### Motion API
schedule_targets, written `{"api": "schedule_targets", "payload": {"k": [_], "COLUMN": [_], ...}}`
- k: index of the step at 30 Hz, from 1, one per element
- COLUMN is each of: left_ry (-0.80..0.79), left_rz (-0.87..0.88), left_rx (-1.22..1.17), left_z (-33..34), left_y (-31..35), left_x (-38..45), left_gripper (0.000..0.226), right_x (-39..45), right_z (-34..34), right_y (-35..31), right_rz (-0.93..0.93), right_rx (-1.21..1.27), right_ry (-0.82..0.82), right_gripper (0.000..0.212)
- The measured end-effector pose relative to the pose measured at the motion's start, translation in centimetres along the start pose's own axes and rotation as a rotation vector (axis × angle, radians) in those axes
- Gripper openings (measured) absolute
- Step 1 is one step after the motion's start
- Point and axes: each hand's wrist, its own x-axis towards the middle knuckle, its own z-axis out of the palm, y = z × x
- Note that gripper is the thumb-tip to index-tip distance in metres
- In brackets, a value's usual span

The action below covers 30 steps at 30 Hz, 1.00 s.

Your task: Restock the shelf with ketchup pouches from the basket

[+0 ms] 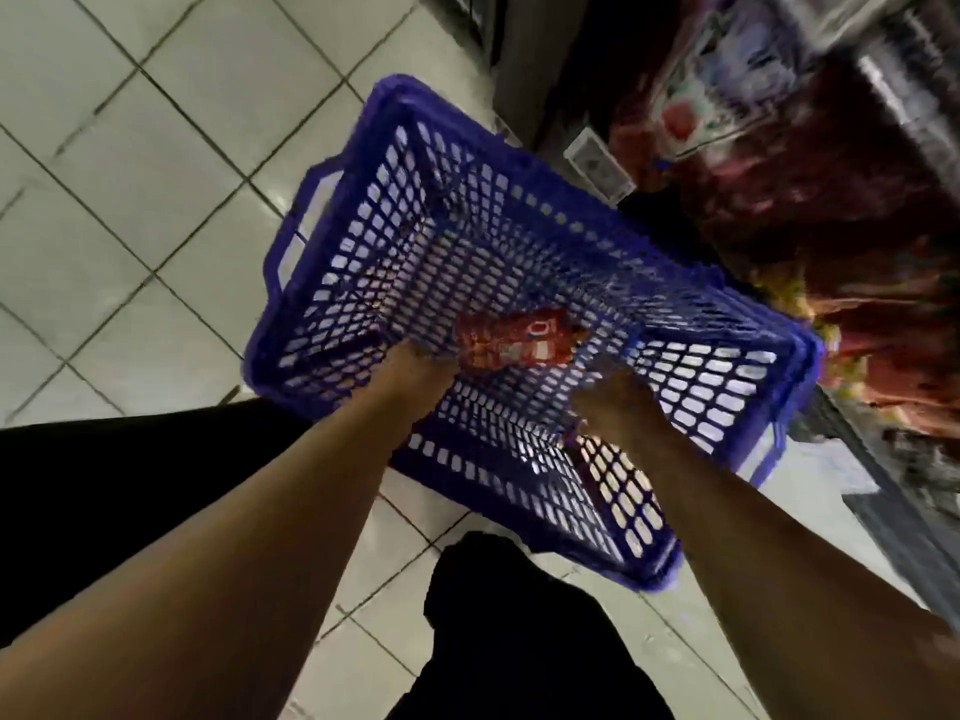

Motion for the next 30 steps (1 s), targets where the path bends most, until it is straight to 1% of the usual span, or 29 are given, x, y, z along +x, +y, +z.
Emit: {"api": "schedule_targets", "payload": {"k": [1, 2, 3, 4, 5, 6, 7, 8, 9, 10, 12, 14, 15, 17, 19, 21, 23, 25, 26, 28, 30], "left_ry": [-0.001, -0.009, -0.017, -0.033, -0.061, -0.077, -0.091, -0.103, -0.11, -0.112, -0.055, -0.016, 0.0, 0.05, 0.083, 0.076, 0.068, 0.072, 0.091, 0.127, 0.117], "left_rz": [-0.002, -0.012, 0.001, 0.002, 0.004, -0.004, -0.013, -0.019, -0.034, -0.056, -0.037, 0.002, 0.024, 0.025, 0.038, 0.085, 0.105, 0.109, 0.12, 0.172, 0.261], "left_rx": [-0.004, -0.068, -0.118, -0.164, -0.2, -0.219, -0.208, -0.193, -0.195, -0.219, -0.296, -0.339, -0.335, -0.358, -0.344, -0.332, -0.291, -0.253, -0.23, -0.201, -0.145], "left_z": [0.6, 1.0, 1.4, 1.9, 2.4, 2.8, 3.1, 3.6, 4.0, 4.5, 5.4, 6.0, 6.0, 5.4, 4.2, 2.3, -0.3, -3.7, -5.5, -9.4, -13.4], "left_y": [0.5, 1.0, 1.3, 1.4, 1.5, 1.5, 1.3, 1.0, 0.6, -0.1, -1.0, -1.6, -1.5, -0.9, 0.2, 1.2, 2.5, 4.1, 5.1, 6.9, 8.7], "left_x": [1.9, 3.4, 5.3, 7.0, 8.3, 9.2, 10.2, 11.0, 11.4, 11.6, 11.4, 10.9, 10.7, 9.6, 7.5, 4.4, 0.8, -3.7, -6.0, -10.9, -16.3], "left_gripper": [0.027, 0.019, 0.018, 0.026, 0.034, 0.038, 0.039, 0.04, 0.041, 0.044, 0.057, 0.062, 0.057, 0.041, 0.028, 0.025, 0.024, 0.025, 0.026, 0.032, 0.034], "right_x": [1.8, 3.7, 6.0, 8.2, 9.7, 10.6, 11.3, 12.0, 12.4, 12.7, 12.4, 11.9, 11.4, 10.2, 7.6, 3.6, -1.2, -7.2, -10.2, -16.5, -23.4], "right_z": [0.7, 1.0, 1.7, 2.2, 2.9, 3.8, 4.7, 5.6, 6.4, 7.0, 7.3, 6.5, 6.0, 5.0, 4.0, 2.7, 1.2, -0.8, -1.9, -4.5, -7.4], "right_y": [0.1, -0.3, -0.7, -1.1, -1.2, -1.2, -1.1, -0.9, -0.9, -0.9, -0.9, -0.9, -1.0, -1.5, -2.2, -3.5, -5.3, -7.5, -8.6, -10.8, -13.0], "right_rz": [-0.022, -0.045, -0.107, -0.167, -0.225, -0.286, -0.371, -0.434, -0.465, -0.474, -0.46, -0.455, -0.449, -0.447, -0.463, -0.476, -0.482, -0.499, -0.518, -0.54, -0.586], "right_rx": [0.038, 0.08, 0.063, -0.013, -0.178, -0.405, -0.599, -0.734, -0.81, -0.825, -0.74, -0.595, -0.542, -0.48, -0.356, -0.225, -0.149, -0.124, -0.14, -0.185, -0.179], "right_ry": [0.016, 0.066, 0.111, 0.152, 0.166, 0.182, 0.22, 0.266, 0.315, 0.362, 0.395, 0.348, 0.332, 0.309, 0.267, 0.244, 0.211, 0.17, 0.172, 0.23, 0.266], "right_gripper": [0.053, 0.058, 0.069, 0.086, 0.104, 0.115, 0.117, 0.112, 0.103, 0.094, 0.085, 0.081, 0.077, 0.071, 0.067, 0.062, 0.069, 0.078, 0.076, 0.065, 0.053]}}
